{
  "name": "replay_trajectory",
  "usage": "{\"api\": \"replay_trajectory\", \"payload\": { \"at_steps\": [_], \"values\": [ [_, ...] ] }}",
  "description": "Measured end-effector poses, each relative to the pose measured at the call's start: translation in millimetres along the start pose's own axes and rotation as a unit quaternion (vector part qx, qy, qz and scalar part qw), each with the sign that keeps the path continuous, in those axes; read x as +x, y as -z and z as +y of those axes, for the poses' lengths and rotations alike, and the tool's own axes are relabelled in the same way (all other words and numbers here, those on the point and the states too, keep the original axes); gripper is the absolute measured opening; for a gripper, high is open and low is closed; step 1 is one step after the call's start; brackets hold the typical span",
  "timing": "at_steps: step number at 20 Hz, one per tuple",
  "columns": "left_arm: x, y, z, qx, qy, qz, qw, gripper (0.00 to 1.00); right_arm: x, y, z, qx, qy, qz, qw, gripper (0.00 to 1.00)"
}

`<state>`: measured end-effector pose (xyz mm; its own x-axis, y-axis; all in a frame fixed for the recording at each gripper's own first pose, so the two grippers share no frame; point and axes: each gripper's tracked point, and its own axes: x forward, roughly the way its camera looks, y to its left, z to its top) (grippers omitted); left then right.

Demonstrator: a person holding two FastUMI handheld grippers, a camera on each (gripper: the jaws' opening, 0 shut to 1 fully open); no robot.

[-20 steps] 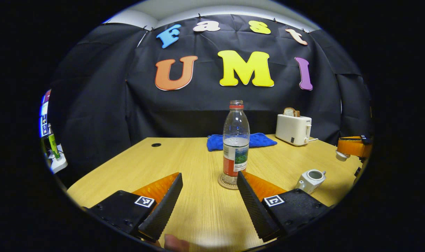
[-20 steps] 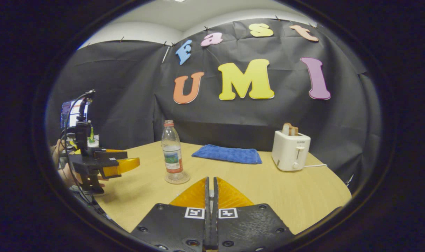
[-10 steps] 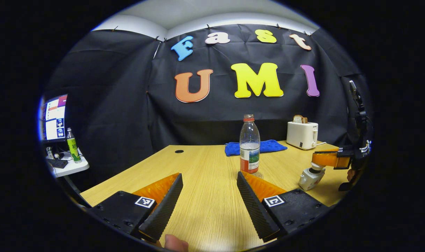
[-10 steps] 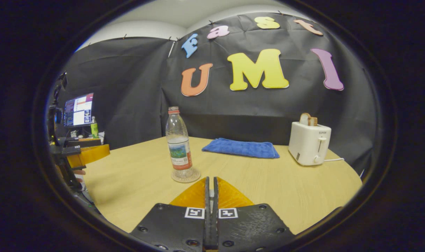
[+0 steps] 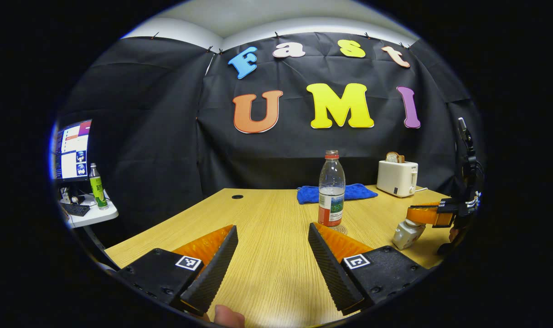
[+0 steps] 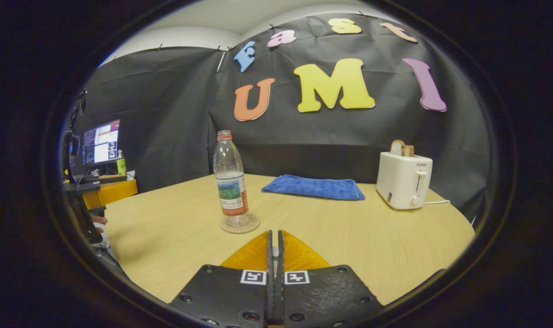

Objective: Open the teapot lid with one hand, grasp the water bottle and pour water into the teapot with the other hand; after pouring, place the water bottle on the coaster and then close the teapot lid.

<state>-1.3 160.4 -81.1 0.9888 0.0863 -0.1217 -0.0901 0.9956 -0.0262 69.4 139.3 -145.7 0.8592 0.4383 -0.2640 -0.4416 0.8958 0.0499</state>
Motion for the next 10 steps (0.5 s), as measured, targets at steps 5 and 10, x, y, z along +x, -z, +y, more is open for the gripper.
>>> {"api": "replay_trajectory", "payload": {
  "at_steps": [5,10],
  "values": [
    [-0.7,-1.8,0.9,-0.01,-0.007,0.002,1.0,0.97,2.2,4.1,0.7,-0.003,0.002,-0.003,1.0,0.0],
    [-4.0,-13.9,-13.7,-0.007,-0.001,-0.011,1.0,0.97,-2.6,1.7,-1.1,-0.005,0.012,-0.01,1.0,0.24]
  ]
}}
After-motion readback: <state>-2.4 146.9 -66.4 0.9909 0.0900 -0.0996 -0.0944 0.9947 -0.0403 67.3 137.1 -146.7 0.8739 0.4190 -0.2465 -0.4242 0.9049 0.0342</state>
